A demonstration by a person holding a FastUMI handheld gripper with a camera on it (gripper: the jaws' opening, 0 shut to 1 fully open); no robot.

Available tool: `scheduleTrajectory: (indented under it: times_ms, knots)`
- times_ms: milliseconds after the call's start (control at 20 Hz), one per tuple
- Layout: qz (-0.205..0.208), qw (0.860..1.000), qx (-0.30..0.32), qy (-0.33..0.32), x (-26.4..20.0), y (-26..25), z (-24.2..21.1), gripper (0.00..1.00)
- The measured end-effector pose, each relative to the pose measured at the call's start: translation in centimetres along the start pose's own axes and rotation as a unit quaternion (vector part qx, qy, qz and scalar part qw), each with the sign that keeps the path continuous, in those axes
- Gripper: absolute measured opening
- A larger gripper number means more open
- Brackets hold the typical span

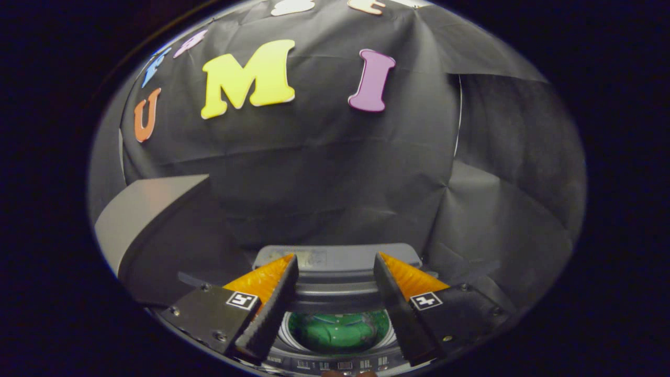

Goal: Put the clothes into the washing machine and then close the washing machine lid.

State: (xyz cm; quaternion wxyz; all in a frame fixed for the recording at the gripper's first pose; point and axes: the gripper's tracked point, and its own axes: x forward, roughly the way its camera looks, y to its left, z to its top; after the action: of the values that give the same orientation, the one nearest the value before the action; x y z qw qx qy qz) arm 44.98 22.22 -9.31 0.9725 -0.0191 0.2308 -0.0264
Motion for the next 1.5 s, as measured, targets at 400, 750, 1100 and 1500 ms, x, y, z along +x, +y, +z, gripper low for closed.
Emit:
scheduleTrajectory:
  times_ms: [400,750,1100,1500]
  knots:
    - [-0.030,0.998,0.002,0.052,-2.7,1.3,-5.9,0.95]
    - [-0.075,0.995,0.024,0.059,-5.8,1.5,-7.9,0.95]
    - [-0.085,0.994,0.019,0.061,-7.4,2.5,-7.8,0.95]
    - [-0.042,0.999,0.008,0.022,-9.6,1.5,-5.1,0.95]
